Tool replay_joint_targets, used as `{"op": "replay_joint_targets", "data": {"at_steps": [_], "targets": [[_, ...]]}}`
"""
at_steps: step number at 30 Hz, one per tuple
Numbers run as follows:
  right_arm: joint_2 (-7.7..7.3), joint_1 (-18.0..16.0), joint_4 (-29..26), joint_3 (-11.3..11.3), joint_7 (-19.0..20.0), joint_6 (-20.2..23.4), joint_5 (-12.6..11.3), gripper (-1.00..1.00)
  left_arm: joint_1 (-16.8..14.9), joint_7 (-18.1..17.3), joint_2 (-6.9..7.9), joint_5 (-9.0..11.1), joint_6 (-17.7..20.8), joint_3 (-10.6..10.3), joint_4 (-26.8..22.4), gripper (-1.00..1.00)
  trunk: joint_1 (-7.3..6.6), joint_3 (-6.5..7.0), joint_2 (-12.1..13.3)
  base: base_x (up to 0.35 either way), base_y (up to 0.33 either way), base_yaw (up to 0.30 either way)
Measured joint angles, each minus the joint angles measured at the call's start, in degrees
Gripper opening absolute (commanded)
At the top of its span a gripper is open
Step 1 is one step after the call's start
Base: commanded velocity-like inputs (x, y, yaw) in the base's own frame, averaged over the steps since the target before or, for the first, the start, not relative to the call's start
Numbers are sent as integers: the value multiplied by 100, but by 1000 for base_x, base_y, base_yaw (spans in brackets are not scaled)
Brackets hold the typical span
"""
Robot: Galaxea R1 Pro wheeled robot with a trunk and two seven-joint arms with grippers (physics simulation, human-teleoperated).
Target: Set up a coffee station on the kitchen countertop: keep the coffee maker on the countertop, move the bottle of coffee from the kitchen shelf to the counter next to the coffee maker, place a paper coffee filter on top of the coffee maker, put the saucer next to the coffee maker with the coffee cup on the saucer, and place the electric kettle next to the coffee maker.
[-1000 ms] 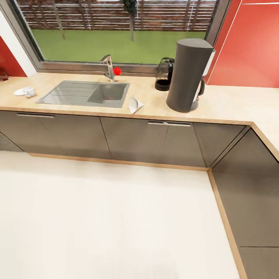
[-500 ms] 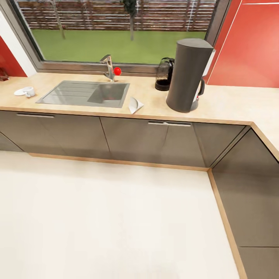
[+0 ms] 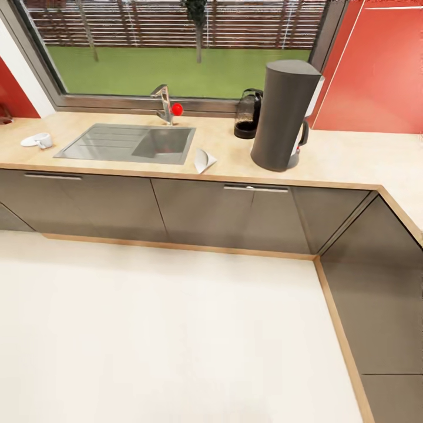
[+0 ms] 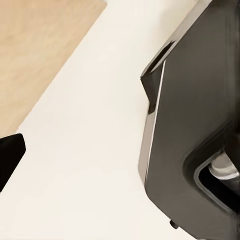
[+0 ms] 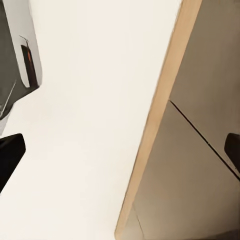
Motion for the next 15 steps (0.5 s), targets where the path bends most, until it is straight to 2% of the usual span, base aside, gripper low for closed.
{"op": "replay_joint_targets", "data": {"at_steps": [4,8,15], "targets": [[14,4,41,5,23,-327,76,100,0,-3,11,25,0,0,-180,100,0,33,0,0,0,-112],[19,5,55,-5,37,-715,47,100,2,-5,20,98,-1,1,-316,100,0,69,0,0,0,-117],[70,5,60,-13,43,-934,18,100,5,29,42,150,41,1,-630,100,0,133,0,0,0,-103]]}}
